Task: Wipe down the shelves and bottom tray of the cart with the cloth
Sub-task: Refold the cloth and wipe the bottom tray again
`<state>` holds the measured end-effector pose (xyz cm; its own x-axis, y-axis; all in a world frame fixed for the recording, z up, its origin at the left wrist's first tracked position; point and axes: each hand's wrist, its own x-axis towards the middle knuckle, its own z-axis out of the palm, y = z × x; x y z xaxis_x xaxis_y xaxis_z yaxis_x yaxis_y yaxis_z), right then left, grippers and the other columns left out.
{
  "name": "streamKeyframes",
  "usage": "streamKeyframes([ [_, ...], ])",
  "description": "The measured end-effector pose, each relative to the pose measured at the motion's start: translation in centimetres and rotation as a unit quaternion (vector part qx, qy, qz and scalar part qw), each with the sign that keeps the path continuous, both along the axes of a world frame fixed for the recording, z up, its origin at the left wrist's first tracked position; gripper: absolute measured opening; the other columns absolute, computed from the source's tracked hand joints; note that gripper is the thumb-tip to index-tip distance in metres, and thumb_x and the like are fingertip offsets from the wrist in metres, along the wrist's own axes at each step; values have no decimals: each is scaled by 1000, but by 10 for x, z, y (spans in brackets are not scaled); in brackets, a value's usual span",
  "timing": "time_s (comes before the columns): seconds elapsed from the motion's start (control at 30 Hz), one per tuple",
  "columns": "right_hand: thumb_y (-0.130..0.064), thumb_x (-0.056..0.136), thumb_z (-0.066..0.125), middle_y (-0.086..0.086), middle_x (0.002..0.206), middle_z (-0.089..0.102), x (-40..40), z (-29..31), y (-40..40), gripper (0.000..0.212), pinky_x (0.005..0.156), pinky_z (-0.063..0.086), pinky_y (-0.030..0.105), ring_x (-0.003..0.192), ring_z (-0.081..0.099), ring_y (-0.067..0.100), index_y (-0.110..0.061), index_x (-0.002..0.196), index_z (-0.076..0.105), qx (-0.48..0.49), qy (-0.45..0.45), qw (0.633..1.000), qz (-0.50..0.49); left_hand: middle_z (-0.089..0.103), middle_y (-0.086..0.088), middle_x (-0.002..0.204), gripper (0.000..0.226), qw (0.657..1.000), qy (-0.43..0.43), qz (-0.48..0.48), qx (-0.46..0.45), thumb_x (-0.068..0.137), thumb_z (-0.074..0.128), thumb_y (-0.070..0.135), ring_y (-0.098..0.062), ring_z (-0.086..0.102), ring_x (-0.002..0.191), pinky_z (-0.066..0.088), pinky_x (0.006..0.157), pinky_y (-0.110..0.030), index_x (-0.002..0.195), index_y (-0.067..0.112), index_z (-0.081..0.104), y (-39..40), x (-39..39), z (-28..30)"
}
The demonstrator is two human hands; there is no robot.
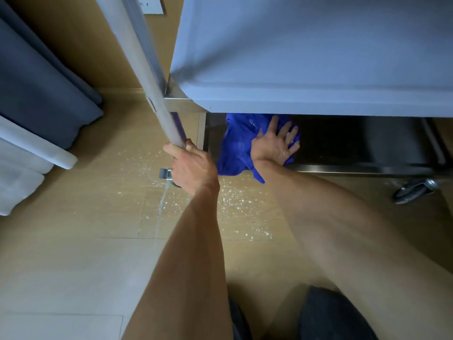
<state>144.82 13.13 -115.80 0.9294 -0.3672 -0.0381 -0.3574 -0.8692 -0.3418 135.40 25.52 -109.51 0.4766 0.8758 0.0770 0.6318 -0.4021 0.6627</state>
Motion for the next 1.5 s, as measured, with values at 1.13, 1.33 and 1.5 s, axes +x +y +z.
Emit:
streamKeyframes([
  [1.13, -44, 96, 47, 6, 164, 20, -12, 4, -54, 60, 115, 16, 54, 152, 7, 29, -33, 153, 31, -3, 6, 1000, -9, 67, -24, 98, 33, 997, -44, -66, 16, 104, 34, 31, -44, 64, 85, 47, 69, -44, 120, 3, 38, 4, -8, -7],
  [1.33, -48, 97, 30, 14, 164, 18, -63, 1, -119, 64, 117, 12, 55, 152, 6, 37, -26, 157, 26, -13, -1, 987, -162, 64, -26, 104, 36, 996, -37, -75, -18, 104, 36, 27, -44, 61, 93, 33, 68, -38, 127, 0, 37, 6, -12, -3],
  [1.5, -49, 89, 19, 16, 159, 32, -64, 0, -28, 70, 115, 16, 49, 148, 23, 32, -24, 150, 41, -37, -33, 998, 30, 63, -27, 93, 34, 991, -53, -126, 5, 103, 36, 29, -45, 60, 84, 36, 67, -41, 118, -1, 40, 22, -16, -7],
])
